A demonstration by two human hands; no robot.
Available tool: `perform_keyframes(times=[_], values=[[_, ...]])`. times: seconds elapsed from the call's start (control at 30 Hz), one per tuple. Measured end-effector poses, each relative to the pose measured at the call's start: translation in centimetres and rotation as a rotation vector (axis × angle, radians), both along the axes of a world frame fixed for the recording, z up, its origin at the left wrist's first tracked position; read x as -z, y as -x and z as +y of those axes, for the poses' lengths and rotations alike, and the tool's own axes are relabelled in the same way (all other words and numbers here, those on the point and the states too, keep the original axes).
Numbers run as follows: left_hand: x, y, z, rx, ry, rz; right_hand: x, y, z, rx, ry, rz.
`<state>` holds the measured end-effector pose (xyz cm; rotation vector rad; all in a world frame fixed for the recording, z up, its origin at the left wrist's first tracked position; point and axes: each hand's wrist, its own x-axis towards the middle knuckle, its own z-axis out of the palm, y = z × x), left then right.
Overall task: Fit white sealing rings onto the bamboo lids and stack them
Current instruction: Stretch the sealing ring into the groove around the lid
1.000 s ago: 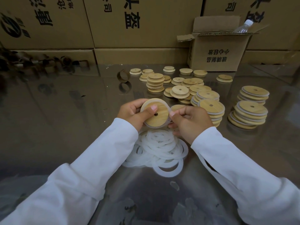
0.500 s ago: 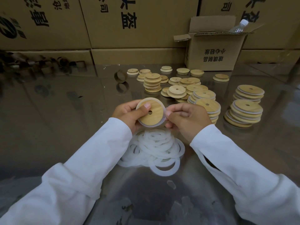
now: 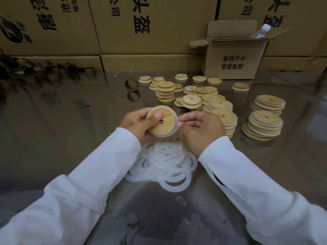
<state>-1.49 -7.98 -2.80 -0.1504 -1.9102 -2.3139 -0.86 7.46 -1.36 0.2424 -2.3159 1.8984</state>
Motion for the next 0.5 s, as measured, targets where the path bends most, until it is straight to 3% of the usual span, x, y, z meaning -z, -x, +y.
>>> perform_keyframes(times=[0.5], values=[[0.1, -0.14, 0.14, 0.034, 0.031, 0.086, 0.06, 0.24, 0.08, 0.013, 0.006, 0.027]])
